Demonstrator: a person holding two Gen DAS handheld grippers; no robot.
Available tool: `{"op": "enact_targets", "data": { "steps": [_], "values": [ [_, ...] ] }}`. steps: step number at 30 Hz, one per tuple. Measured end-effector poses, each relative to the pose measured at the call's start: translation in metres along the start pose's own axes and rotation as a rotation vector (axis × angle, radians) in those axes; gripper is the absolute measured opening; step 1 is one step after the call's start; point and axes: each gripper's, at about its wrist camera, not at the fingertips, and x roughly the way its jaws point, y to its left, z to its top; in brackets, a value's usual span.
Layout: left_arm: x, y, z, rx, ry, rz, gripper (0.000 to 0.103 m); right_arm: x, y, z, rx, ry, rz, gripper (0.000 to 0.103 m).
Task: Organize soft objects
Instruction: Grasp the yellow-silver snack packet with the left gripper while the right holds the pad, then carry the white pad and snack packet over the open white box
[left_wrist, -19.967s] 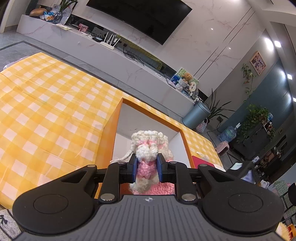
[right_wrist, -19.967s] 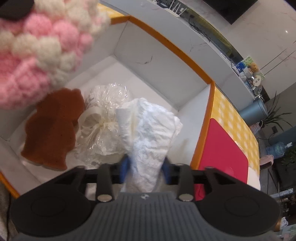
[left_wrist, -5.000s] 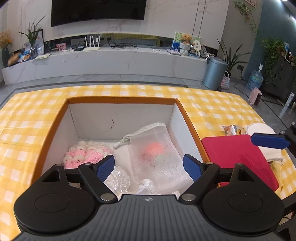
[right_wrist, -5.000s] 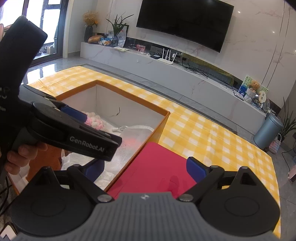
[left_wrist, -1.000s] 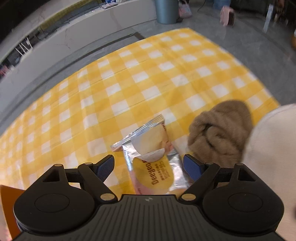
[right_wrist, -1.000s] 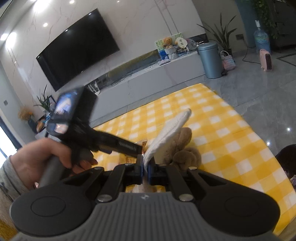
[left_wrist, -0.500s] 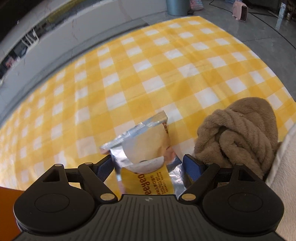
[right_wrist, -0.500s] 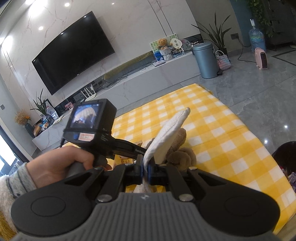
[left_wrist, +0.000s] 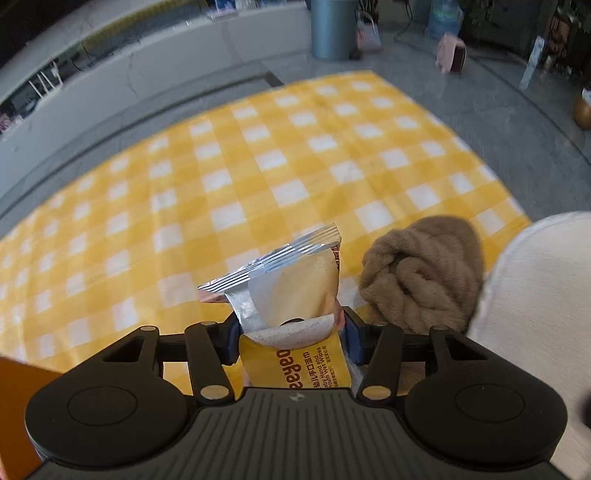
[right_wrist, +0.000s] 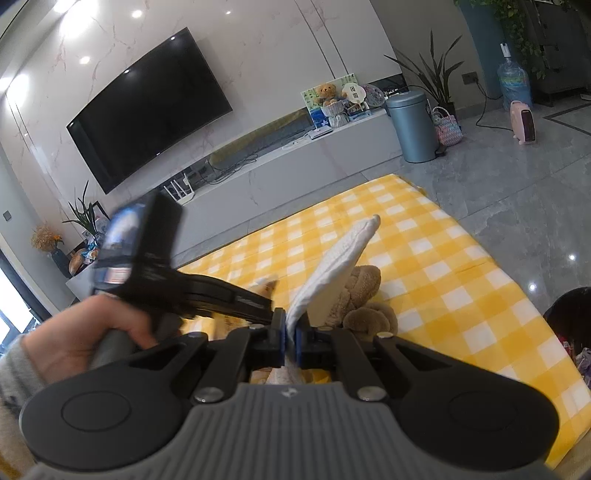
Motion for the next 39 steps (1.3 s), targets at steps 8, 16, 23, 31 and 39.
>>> {"op": "enact_targets", "data": {
  "steps": [8, 16, 23, 31, 39],
  "values": [
    [-0.094, 0.025, -0.017, -0.075, -0.155, -0.114, 0.06, -0.016, 0.009, 0.004, 0.0, -0.045, 0.056, 0.003],
    [-0.176, 0.072, -0.059, -0.143, -0.354, -0.197, 0.06, -0.03, 0.043, 0.01, -0.022, -0.092, 0.156, 0.003],
    [-0.218, 0.132, -0.108, -0.247, -0.512, -0.107, 0.06, -0.047, 0.094, 0.012, -0.097, -0.125, 0.284, 0.003],
    [-0.226, 0.187, -0.161, -0.391, -0.584, 0.015, 0.06, -0.043, 0.173, 0.004, -0.208, -0.089, 0.398, 0.003],
    [-0.209, 0.242, -0.21, -0.52, -0.563, -0.02, 0.06, -0.007, 0.266, -0.025, -0.392, 0.041, 0.393, 0.003]
  ]
}}
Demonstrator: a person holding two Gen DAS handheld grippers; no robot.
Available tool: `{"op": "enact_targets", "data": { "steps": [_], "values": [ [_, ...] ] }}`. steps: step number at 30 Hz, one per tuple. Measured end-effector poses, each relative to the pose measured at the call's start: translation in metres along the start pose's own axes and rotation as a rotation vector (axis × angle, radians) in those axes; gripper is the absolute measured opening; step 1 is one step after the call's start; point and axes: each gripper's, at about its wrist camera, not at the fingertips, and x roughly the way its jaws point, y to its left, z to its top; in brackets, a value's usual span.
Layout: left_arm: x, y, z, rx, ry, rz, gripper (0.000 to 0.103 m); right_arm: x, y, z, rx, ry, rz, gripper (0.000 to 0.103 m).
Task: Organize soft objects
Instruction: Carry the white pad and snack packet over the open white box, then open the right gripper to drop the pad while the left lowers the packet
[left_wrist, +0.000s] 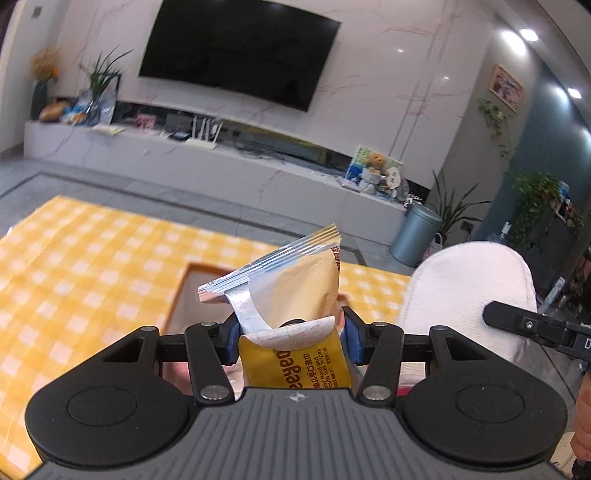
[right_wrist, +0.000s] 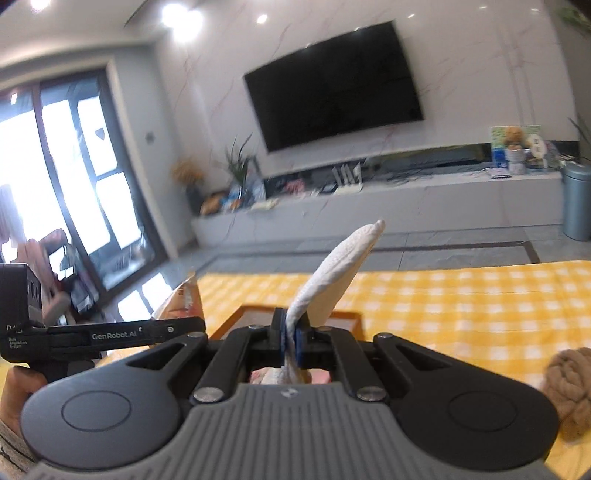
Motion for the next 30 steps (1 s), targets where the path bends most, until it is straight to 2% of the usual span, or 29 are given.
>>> {"op": "enact_targets", "data": {
  "steps": [3, 8, 11, 14, 16, 21, 24, 26, 28, 30],
  "values": [
    [-0.008, 0.026, -0.004, -0.021, -0.006, -0.032, 0.06, 0.036, 0.018, -0.001, -0.066, 0.075, -0.021, 0.003],
    [-0.014, 0.044, -0.013, -0.034, -0.002, -0.09, 0.06, 0.108, 0.033, -0.008, -0.149, 0.213, -0.107, 0.003],
    [-0.013, 0.05, -0.016, -0.043, 0.004, -0.075, 0.06, 0.141, 0.039, -0.009, -0.165, 0.27, -0.094, 0.003],
    [-0.009, 0.061, -0.019, -0.083, 0.024, -0.076, 0.06, 0.167, 0.047, -0.012, -0.189, 0.313, -0.032, 0.003],
    [-0.008, 0.066, -0.02, -0.099, 0.033, -0.07, 0.06, 0.196, 0.048, -0.016, -0.227, 0.383, -0.018, 0.003],
    [-0.006, 0.067, -0.02, -0.084, 0.052, -0.044, 0.06, 0.245, 0.031, -0.028, -0.356, 0.532, -0.199, 0.003],
    [-0.004, 0.061, -0.022, -0.037, 0.074, 0.011, 0.06, 0.257, 0.023, -0.038, -0.412, 0.593, -0.273, 0.001],
    [-0.004, 0.055, -0.023, 0.006, 0.082, 0.046, 0.06, 0.256, 0.028, -0.046, -0.486, 0.586, -0.288, 0.003],
    [-0.005, 0.049, -0.026, 0.048, 0.098, 0.07, 0.06, 0.253, 0.032, -0.049, -0.497, 0.555, -0.337, 0.005],
    [-0.005, 0.04, -0.03, 0.109, 0.106, 0.095, 0.06, 0.247, 0.036, -0.053, -0.507, 0.528, -0.359, 0.013]
  ]
}}
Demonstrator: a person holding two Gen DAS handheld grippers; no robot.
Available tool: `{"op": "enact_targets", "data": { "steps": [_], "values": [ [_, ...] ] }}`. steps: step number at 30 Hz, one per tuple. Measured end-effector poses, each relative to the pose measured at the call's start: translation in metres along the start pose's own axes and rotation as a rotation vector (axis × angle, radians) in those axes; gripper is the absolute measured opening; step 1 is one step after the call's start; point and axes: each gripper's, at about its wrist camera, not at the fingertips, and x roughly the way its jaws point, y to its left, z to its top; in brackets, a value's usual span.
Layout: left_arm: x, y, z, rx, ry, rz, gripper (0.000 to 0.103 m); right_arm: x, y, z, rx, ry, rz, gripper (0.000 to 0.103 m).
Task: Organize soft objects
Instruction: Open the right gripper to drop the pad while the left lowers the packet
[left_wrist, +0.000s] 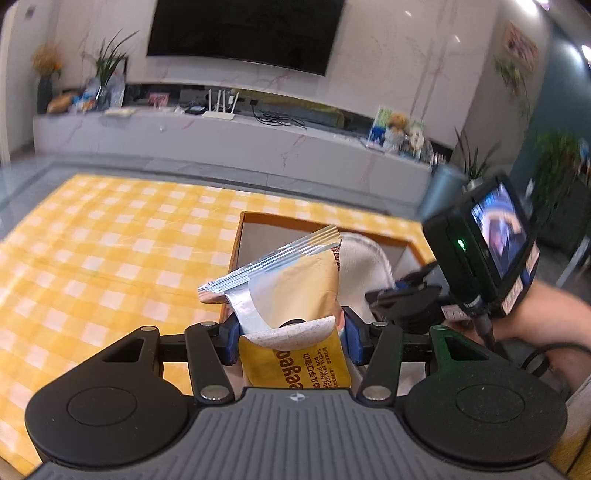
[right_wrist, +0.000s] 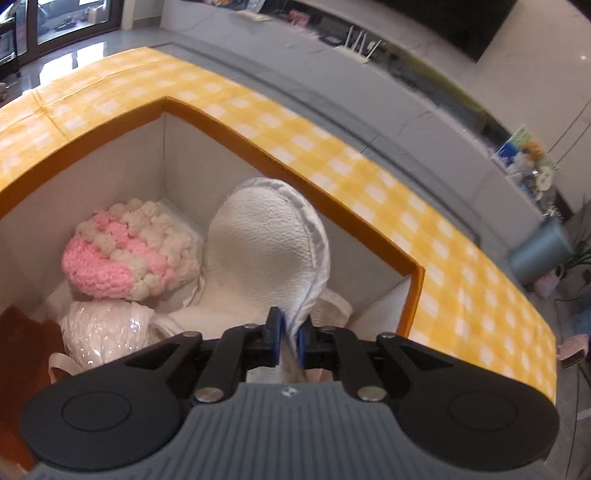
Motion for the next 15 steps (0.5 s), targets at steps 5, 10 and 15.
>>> {"op": "enact_targets", "data": {
  "steps": [5, 10, 15],
  "values": [
    [0.002, -0.013, -0.007, 0.066, 0.031, 0.033, 0.06, -0.027, 0.008, -0.008, -0.024, -0.083, -0.058, 0.058],
    [0.002, -0.017, -0.009, 0.079, 0.032, 0.089, 0.069, -0.061, -0.003, -0.013, 0.0, -0.158, -0.072, 0.071],
    [-0.008, -0.01, -0.005, -0.002, -0.036, 0.078, 0.097, -0.094, -0.029, -0.015, 0.114, -0.201, -0.06, 0.073]
  ]
}}
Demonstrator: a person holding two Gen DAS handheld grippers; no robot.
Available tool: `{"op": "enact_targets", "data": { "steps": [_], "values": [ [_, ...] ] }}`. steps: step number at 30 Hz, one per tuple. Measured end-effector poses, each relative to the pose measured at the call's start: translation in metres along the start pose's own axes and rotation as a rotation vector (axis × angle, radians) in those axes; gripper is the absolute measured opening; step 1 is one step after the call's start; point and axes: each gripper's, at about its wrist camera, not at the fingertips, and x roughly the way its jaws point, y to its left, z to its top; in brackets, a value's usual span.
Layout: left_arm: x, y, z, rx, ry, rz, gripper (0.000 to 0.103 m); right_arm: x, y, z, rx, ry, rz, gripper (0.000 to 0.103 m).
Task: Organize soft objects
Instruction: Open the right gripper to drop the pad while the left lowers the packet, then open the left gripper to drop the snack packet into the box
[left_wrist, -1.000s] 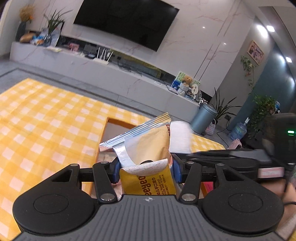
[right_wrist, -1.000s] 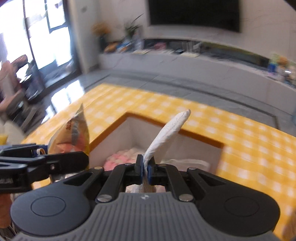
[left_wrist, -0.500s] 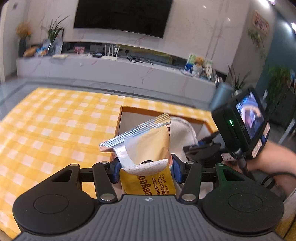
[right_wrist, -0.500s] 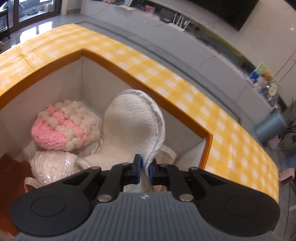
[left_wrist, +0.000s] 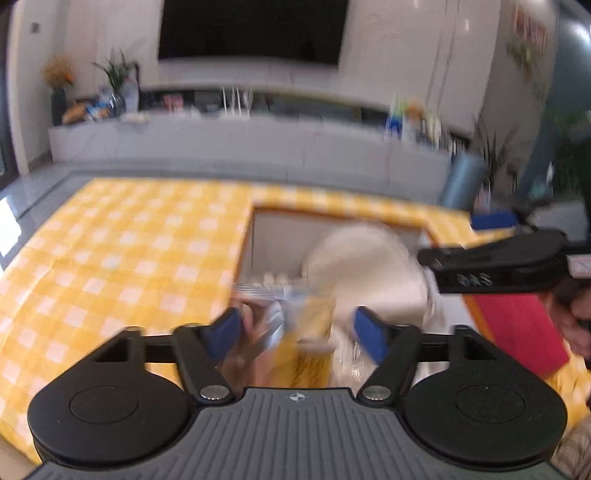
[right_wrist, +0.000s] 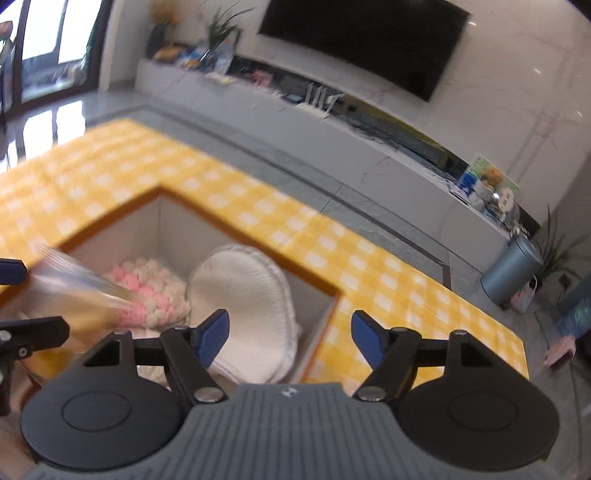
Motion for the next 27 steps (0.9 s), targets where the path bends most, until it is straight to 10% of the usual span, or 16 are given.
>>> {"op": "enact_targets", "data": {
  "steps": [16, 27],
  "values": [
    [-0.037, -0.024, 0.018, 0.005, -0.099, -0.004, 0.099, -0.059, -0.065, -0.028, 0.212, -0.105, 0.016, 0.079],
    [-0.042, -0.075, 0.028, 0.057, -0.097, -0.002, 0.103, -0.116, -0.132, -0.076, 0.387, -0.288, -0.132, 0.083]
  ]
}}
